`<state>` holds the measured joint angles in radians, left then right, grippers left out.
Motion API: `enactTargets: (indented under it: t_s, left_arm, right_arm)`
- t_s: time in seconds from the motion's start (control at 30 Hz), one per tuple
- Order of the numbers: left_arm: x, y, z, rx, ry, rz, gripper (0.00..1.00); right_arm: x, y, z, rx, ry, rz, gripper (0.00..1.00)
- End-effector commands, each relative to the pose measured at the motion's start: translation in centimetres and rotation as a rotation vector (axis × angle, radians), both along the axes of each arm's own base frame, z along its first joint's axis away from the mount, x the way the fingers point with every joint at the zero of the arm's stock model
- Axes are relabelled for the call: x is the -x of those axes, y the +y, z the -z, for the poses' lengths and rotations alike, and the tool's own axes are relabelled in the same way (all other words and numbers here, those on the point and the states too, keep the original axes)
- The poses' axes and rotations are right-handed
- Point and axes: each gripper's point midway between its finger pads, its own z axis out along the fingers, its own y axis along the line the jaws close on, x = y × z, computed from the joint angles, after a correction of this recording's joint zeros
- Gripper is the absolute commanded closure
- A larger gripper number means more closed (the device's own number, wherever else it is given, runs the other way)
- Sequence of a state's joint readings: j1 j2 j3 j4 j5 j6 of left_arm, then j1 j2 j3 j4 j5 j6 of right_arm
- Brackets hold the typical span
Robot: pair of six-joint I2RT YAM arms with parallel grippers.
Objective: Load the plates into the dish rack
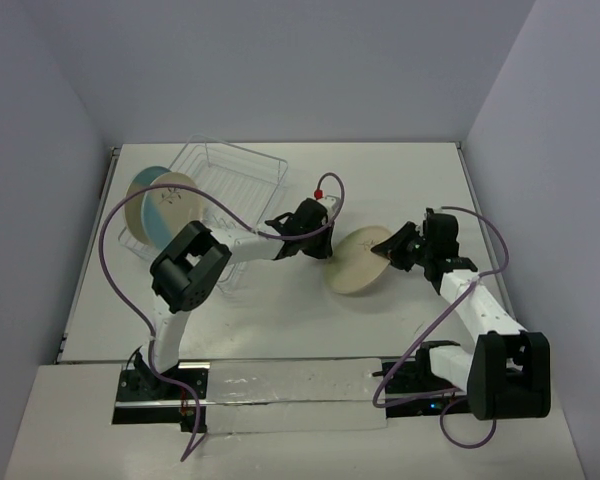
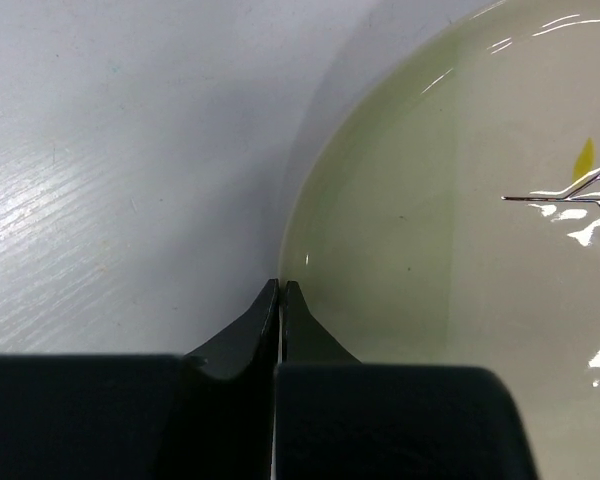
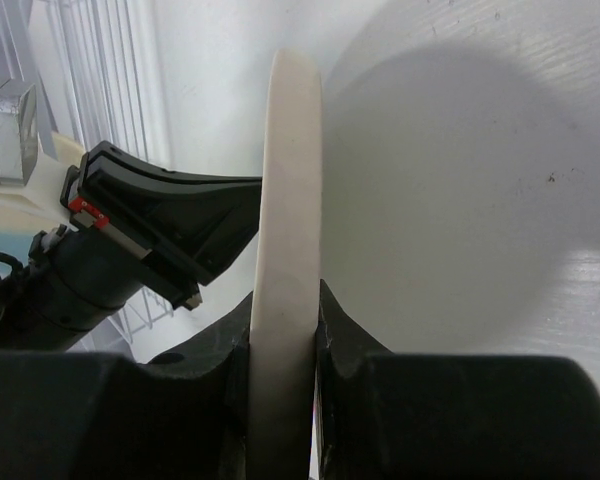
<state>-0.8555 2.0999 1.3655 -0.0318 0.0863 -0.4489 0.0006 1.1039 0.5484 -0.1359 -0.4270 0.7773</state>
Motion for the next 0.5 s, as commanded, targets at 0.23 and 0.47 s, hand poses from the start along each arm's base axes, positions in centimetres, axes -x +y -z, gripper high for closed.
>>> enactTargets:
  t_s: [0.23,0.47]
  left_arm:
    - [-0.1,-0.1,-11.8,0.111,-0.093,0.112,0.83]
    - [-1.2,2.8,-25.2,0.263,-0.372,0.101,0.11]
  right_arm:
    - [-2.9,-1.6,-11.2,0.069,-0.364,0.109,1.0]
    - [-2.6,-3.3,-18.0,0.153,-0.558,0.17,1.0]
